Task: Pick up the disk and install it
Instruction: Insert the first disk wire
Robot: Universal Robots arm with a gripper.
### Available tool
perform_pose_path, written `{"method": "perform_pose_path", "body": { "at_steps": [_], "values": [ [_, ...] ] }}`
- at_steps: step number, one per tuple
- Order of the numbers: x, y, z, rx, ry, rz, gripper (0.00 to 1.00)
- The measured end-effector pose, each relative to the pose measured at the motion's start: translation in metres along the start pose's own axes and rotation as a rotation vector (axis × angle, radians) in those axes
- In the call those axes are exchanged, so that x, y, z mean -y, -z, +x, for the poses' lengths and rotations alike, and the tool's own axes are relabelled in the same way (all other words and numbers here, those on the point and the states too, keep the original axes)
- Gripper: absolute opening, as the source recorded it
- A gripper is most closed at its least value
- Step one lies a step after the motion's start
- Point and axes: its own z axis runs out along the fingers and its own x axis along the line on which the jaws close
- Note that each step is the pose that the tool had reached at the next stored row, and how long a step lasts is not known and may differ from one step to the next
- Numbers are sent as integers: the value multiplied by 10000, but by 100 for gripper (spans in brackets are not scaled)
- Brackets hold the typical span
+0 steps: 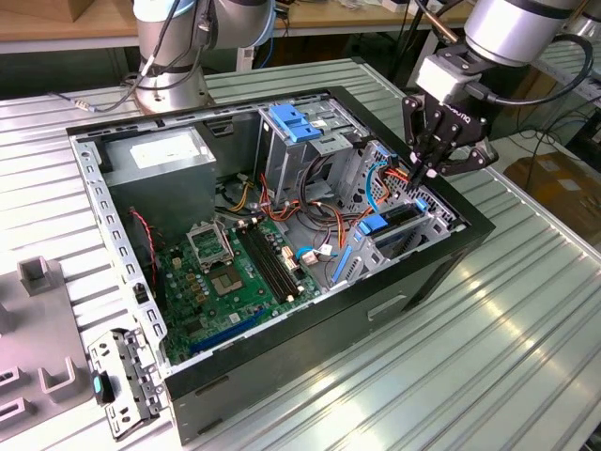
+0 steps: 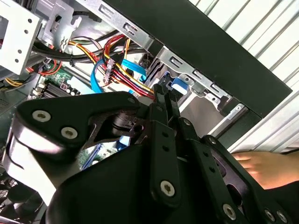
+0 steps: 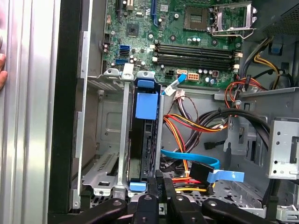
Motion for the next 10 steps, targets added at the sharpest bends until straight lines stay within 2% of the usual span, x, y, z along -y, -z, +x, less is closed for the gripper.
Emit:
{"method": "perform_pose_path", "body": {
  "at_steps": [10],
  "values": [
    [-1, 0, 0, 0, 0, 0, 17]
  ]
}}
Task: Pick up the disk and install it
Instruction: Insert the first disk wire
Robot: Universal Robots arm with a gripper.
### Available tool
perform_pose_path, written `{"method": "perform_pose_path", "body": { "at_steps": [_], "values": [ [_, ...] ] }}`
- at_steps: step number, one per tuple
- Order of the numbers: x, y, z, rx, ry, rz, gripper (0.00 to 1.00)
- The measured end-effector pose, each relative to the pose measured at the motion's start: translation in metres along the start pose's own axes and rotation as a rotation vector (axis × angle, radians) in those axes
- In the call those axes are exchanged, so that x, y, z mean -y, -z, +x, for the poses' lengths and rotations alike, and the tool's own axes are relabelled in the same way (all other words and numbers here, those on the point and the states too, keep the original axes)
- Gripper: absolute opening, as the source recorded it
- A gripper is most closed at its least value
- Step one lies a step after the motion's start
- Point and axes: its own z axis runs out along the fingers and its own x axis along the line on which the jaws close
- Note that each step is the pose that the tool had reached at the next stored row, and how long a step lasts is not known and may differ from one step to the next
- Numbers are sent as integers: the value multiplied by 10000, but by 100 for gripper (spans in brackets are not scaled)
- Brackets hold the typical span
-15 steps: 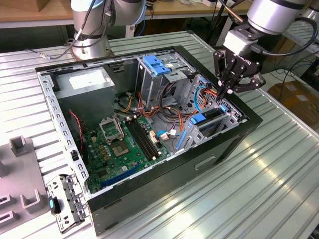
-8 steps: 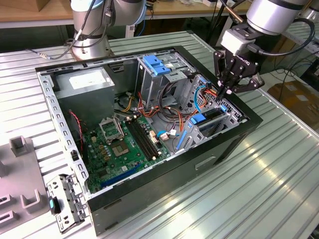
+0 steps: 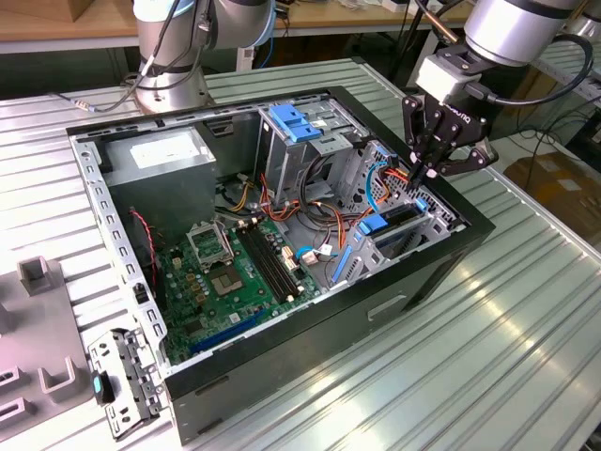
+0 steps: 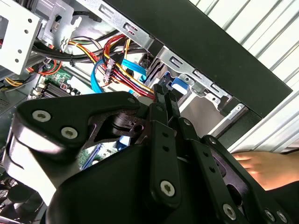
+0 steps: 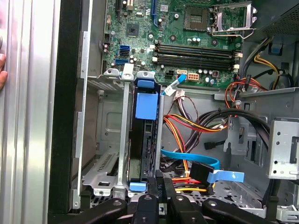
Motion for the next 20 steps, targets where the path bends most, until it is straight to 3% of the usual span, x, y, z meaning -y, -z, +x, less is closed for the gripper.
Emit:
{"method": "perform_pose_path", "body": {
  "at_steps": [3, 9, 12, 15, 17, 18, 20],
  "values": [
    [-5, -7, 0, 0, -15, 0, 17],
    [-76, -58, 18, -1, -156, 31, 17],
    [-80, -89, 26, 38, -153, 55, 17],
    [-111, -101, 48, 113, -152, 181, 17],
    [-147, -110, 55, 109, -148, 447, 17],
    [-167, -116, 56, 106, -147, 506, 17],
    [-181, -139, 55, 97, -345, 518, 17]
  ]
}}
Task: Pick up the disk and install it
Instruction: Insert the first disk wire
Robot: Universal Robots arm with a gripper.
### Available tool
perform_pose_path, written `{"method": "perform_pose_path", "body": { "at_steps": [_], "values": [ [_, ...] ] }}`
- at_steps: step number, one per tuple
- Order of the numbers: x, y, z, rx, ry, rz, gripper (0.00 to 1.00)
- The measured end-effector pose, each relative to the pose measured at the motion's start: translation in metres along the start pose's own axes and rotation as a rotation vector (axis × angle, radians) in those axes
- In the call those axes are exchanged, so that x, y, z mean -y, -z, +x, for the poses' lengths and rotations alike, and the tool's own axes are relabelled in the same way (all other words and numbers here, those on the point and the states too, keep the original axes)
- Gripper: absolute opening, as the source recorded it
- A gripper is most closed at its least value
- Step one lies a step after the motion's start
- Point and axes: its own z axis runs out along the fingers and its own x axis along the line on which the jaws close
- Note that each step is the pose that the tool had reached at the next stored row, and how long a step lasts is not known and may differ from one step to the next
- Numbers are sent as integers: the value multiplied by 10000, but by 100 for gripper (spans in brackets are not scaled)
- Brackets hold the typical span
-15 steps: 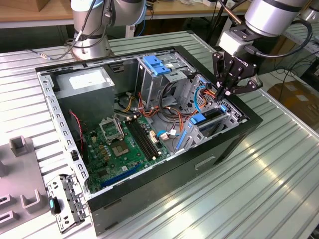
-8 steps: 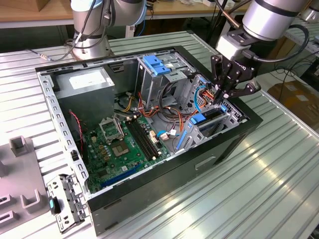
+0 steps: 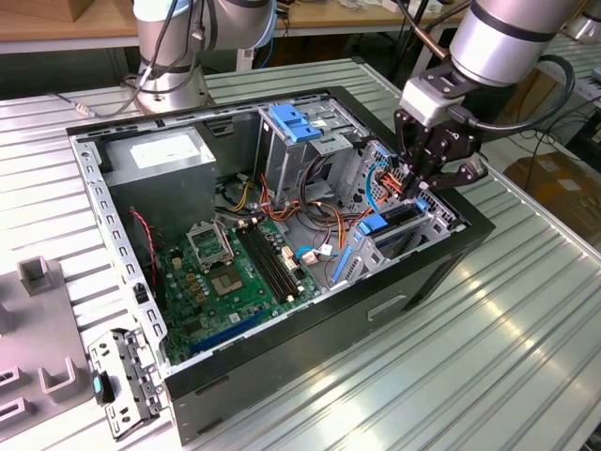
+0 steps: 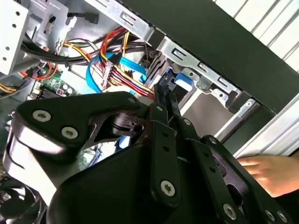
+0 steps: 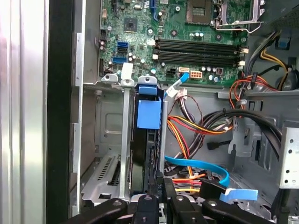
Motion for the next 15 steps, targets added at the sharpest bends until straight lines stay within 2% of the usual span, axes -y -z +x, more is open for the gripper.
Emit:
{"method": "perform_pose_path", "body": {
  "at_steps": [2, 8, 11, 13, 15],
  "values": [
    [-1, -10, 3, -16, -247, 6, 17],
    [-7, -29, 30, -19, -278, 5, 17],
    [-8, -43, 32, -22, -298, -17, 17],
    [-9, -49, 33, -19, -310, -62, 17],
    [-9, -49, 33, -19, -310, -66, 17]
  ]
}}
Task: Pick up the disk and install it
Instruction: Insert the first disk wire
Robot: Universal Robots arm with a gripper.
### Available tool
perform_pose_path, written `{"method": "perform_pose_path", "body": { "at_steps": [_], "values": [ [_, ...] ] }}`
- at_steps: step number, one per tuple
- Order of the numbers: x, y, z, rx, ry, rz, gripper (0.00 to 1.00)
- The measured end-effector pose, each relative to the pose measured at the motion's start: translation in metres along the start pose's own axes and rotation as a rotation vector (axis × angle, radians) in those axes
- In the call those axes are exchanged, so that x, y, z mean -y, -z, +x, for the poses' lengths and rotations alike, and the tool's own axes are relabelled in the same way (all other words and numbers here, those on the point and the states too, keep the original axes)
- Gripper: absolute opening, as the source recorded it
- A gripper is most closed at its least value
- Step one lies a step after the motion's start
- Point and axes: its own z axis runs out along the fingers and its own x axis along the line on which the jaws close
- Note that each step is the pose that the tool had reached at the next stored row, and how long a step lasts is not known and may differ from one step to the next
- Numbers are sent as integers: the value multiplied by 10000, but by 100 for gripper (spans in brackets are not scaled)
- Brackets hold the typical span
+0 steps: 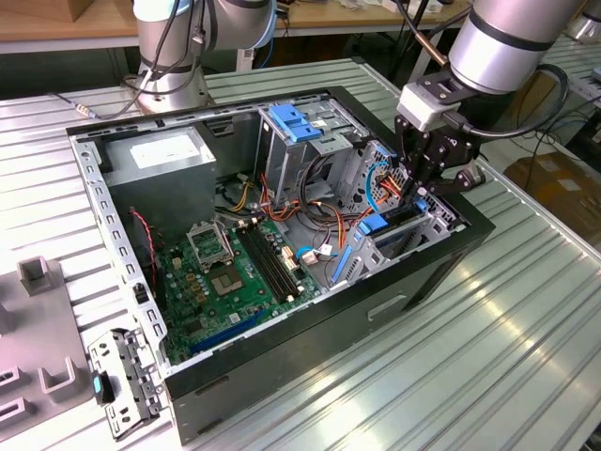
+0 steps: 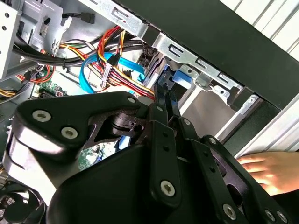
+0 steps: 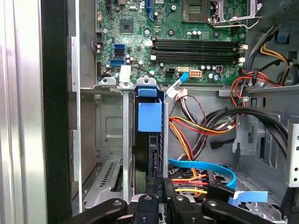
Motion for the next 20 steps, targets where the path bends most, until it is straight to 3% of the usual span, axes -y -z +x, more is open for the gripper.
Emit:
{"method": "perform_pose_path", "body": {
  "at_steps": [13, 20],
  "values": [
    [0, 0, 0, -2, -15, -15, 17],
    [-1, -19, 6, -28, -486, -42, 17]
  ]
}}
